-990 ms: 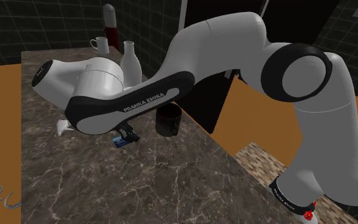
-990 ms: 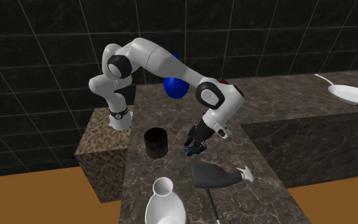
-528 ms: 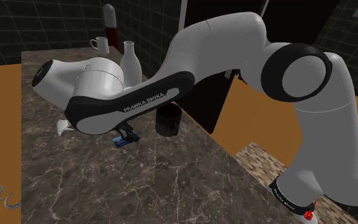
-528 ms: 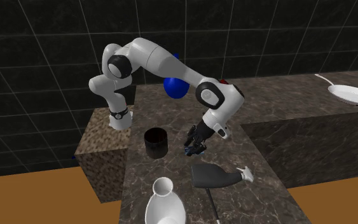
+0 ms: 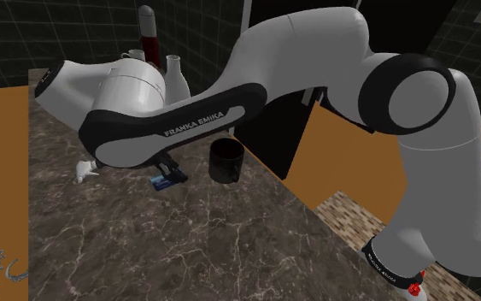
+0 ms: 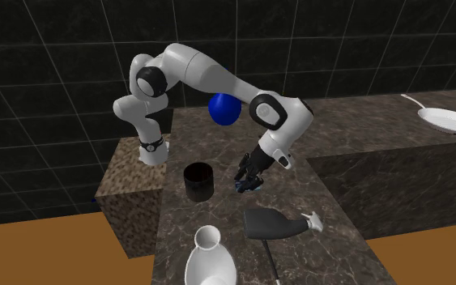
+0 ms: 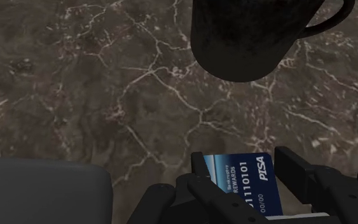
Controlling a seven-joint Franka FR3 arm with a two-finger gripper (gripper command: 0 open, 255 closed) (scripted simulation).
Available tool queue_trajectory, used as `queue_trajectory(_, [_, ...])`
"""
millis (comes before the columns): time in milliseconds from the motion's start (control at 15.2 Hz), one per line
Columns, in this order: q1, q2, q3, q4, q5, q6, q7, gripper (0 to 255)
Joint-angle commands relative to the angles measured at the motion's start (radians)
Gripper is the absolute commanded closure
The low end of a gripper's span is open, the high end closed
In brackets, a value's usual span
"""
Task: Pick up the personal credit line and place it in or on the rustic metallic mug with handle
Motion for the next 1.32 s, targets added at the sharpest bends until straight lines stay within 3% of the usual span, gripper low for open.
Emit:
queue_trajectory(0, [0.004, -0.005, 0.001, 0.020, 0.002, -0.023, -0.008, 255])
queue_trajectory(1254, [0.051, -0.026, -0.001, 0.244, -0.005, -0.240, -0.104, 255])
